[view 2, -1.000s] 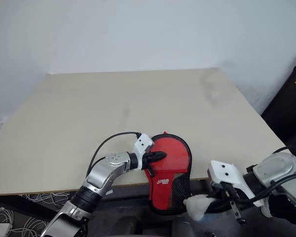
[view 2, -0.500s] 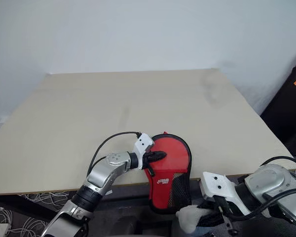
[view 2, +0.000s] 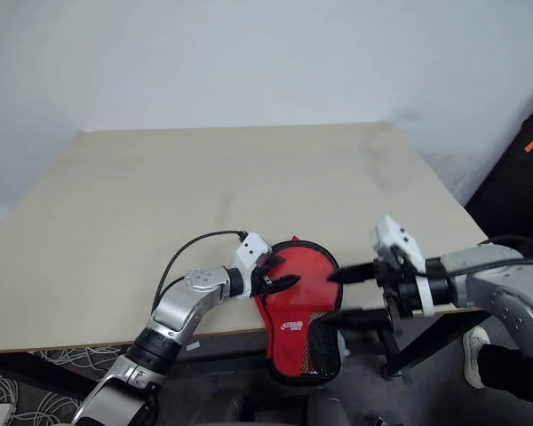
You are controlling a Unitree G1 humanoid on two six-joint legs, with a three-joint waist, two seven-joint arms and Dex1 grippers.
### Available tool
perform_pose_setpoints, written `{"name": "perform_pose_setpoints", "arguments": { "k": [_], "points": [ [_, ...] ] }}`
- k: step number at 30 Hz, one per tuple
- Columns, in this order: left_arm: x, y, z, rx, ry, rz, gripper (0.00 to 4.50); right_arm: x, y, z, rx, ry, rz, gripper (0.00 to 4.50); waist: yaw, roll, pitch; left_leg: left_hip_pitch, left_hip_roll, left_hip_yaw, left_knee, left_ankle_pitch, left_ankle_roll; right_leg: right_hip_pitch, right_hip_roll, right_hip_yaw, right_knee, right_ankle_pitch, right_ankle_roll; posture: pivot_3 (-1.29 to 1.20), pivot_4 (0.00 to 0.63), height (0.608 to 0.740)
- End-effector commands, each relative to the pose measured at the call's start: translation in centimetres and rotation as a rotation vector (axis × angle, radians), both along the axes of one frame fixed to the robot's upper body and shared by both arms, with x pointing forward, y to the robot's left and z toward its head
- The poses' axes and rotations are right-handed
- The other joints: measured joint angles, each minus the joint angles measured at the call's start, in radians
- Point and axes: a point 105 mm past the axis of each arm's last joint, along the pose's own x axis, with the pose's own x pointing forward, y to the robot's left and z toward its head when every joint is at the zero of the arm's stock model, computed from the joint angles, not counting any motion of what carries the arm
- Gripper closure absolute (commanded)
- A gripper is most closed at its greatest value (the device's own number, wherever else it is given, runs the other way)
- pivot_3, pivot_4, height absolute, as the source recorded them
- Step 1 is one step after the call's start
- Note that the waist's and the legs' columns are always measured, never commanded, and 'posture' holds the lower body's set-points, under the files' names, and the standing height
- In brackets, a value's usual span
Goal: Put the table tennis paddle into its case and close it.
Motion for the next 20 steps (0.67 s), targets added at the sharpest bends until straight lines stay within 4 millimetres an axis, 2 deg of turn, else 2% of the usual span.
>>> {"name": "perform_pose_setpoints", "arguments": {
  "k": [1,3,5,7,9,13,17,20],
  "points": [
    [4.3,2.7,5.4,-0.046,-0.219,0.187,0.05,3.1,-0.6,0.4,-0.006,-0.071,-0.138,0.00,0.001,-0.001,0.001,0.000,0.000,0.000,0.000,0.000,0.000,0.000,0.000,0.000,0.000,0.000,0.000,0.00,0.000,0.740],
    [6.2,4.8,8.1,-0.090,-0.283,0.286,0.05,4.4,-0.7,0.4,-0.004,-0.087,-0.195,0.00,0.001,-0.002,0.002,-0.002,0.000,0.000,-0.001,0.000,0.000,-0.002,0.000,0.000,0.001,0.001,0.000,0.00,0.000,0.740],
    [7.2,7.1,10.6,-0.125,-0.335,0.339,0.05,5.5,-0.7,0.3,-0.005,-0.103,-0.238,0.00,0.001,-0.002,0.002,-0.003,0.000,0.000,-0.001,0.000,0.000,-0.004,0.001,0.001,0.001,0.003,0.002,0.00,0.000,0.740],
    [7.5,9.0,12.0,-0.119,-0.363,0.351,0.05,6.4,-0.5,0.3,-0.003,-0.116,-0.263,0.00,-0.001,-0.002,0.001,-0.003,0.000,0.001,-0.002,0.000,0.000,-0.004,0.001,0.002,0.000,0.003,0.002,0.00,0.000,0.740],
    [7.3,11.0,12.4,-0.081,-0.370,0.338,0.05,7.4,-0.3,0.3,0.003,-0.132,-0.292,0.00,-0.002,-0.001,0.001,-0.002,0.000,0.004,-0.003,0.000,0.001,-0.005,0.001,0.005,0.000,0.003,0.002,0.00,0.000,0.740],
    [5.7,16.4,10.8,0.022,-0.268,0.362,0.05,9.6,0.1,-0.2,-0.002,-0.150,-0.361,0.00,-0.007,-0.001,0.001,-0.002,0.000,0.005,-0.005,0.000,0.001,-0.006,0.002,0.006,0.001,0.003,0.002,0.00,0.000,0.740],
    [4.1,21.3,8.3,0.120,-0.193,0.477,0.05,10.4,0.7,-0.8,-0.001,-0.143,-0.378,0.00,-0.003,-0.001,0.001,-0.002,0.001,0.005,-0.003,0.000,0.001,-0.005,0.002,0.005,0.001,0.003,0.002,0.00,0.000,0.740],
    [2.8,24.2,6.5,0.157,-0.149,0.569,0.05,10.6,1.0,-1.3,-0.012,-0.145,-0.378,0.00,-0.001,-0.001,0.001,-0.002,0.001,0.005,-0.003,0.000,0.001,-0.005,0.001,0.005,0.001,0.003,0.002,0.00,0.000,0.740]
  ]
}}
